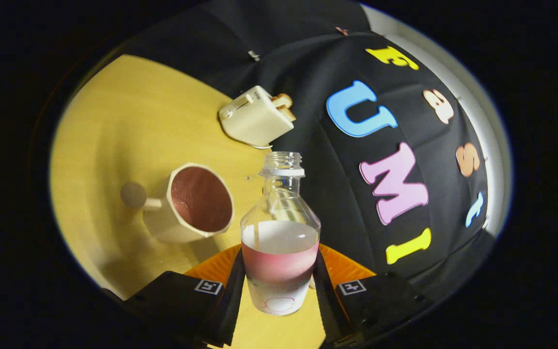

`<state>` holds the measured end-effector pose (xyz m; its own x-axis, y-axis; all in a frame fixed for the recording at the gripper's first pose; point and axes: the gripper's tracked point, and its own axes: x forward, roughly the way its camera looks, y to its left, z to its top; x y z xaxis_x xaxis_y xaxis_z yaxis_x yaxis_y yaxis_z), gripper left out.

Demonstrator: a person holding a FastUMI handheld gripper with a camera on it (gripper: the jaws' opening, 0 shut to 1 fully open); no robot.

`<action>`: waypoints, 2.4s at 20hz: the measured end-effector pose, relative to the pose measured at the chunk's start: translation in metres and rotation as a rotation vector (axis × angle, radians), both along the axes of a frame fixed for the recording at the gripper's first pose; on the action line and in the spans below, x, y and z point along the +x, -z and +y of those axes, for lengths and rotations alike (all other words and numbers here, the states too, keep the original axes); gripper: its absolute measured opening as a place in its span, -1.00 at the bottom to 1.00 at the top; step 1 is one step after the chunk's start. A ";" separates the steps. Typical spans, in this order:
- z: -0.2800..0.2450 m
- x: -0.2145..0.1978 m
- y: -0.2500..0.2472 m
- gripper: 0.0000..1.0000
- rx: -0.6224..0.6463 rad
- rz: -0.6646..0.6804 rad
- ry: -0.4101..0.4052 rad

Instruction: Take the bottle from table, then pour the juice into the cup, finally place the bottle on the coaster

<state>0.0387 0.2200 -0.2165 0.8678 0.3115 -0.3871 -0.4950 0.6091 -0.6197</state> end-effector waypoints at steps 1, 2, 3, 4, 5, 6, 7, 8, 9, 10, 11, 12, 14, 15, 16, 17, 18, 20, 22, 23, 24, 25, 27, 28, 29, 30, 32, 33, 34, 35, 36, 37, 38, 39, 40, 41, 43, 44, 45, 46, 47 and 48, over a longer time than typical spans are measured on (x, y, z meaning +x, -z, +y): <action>-0.005 0.001 -0.004 0.43 0.063 0.012 0.034; -0.008 0.002 -0.006 0.43 0.127 0.024 0.063; -0.006 0.002 -0.008 0.43 0.190 0.035 0.085; -0.005 0.001 -0.010 0.42 0.252 0.049 0.096; -0.003 0.000 -0.013 0.42 0.312 0.065 0.099; -0.001 -0.001 -0.014 0.43 0.364 0.081 0.102; 0.000 -0.001 -0.017 0.43 0.411 0.095 0.110; -0.001 0.000 -0.021 0.44 0.456 0.107 0.123; -0.003 0.002 -0.026 0.44 0.507 0.112 0.138; -0.006 0.006 -0.035 0.44 0.557 0.109 0.155; -0.009 0.013 -0.043 0.44 0.608 0.097 0.175; -0.014 0.023 -0.053 0.44 0.667 0.079 0.201; -0.027 0.048 -0.069 0.44 0.758 0.032 0.259; -0.031 0.056 -0.073 0.45 0.792 0.014 0.274; -0.035 0.065 -0.072 0.45 0.821 -0.003 0.292; -0.038 0.073 -0.071 0.45 0.829 -0.010 0.304; -0.043 0.085 -0.065 0.45 0.838 -0.012 0.310; -0.043 0.096 -0.057 0.46 0.856 -0.014 0.334; -0.043 0.111 -0.047 0.46 0.883 -0.021 0.353; -0.042 0.117 -0.040 0.46 0.889 -0.022 0.358; -0.038 0.123 -0.033 0.46 0.889 -0.020 0.360; -0.035 0.129 -0.026 0.45 0.891 -0.019 0.362; -0.031 0.140 -0.010 0.45 0.894 -0.012 0.372; -0.029 0.143 -0.001 0.45 0.894 -0.006 0.377; -0.028 0.147 0.007 0.46 0.887 -0.002 0.383; -0.028 0.149 0.014 0.45 0.872 -0.002 0.387; -0.026 0.152 0.025 0.45 0.858 0.007 0.387; -0.026 0.154 0.030 0.46 0.854 0.011 0.385; -0.026 0.157 0.034 0.46 0.846 0.013 0.385; -0.027 0.158 0.039 0.45 0.841 0.014 0.388; -0.026 0.160 0.042 0.46 0.846 0.016 0.390; -0.025 0.161 0.044 0.48 0.849 0.017 0.391; -0.024 0.162 0.046 0.48 0.849 0.017 0.393; -0.023 0.164 0.048 0.48 0.851 0.022 0.395; -0.022 0.164 0.051 0.48 0.852 0.029 0.400; -0.022 0.164 0.054 0.48 0.850 0.035 0.404; -0.022 0.163 0.059 0.48 0.846 0.043 0.411; -0.022 0.162 0.062 0.49 0.844 0.046 0.412; -0.023 0.161 0.062 0.50 0.845 0.045 0.407; -0.023 0.160 0.061 0.51 0.846 0.040 0.406; -0.023 0.159 0.062 0.54 0.850 0.046 0.402; -0.022 0.158 0.064 0.55 0.854 0.055 0.401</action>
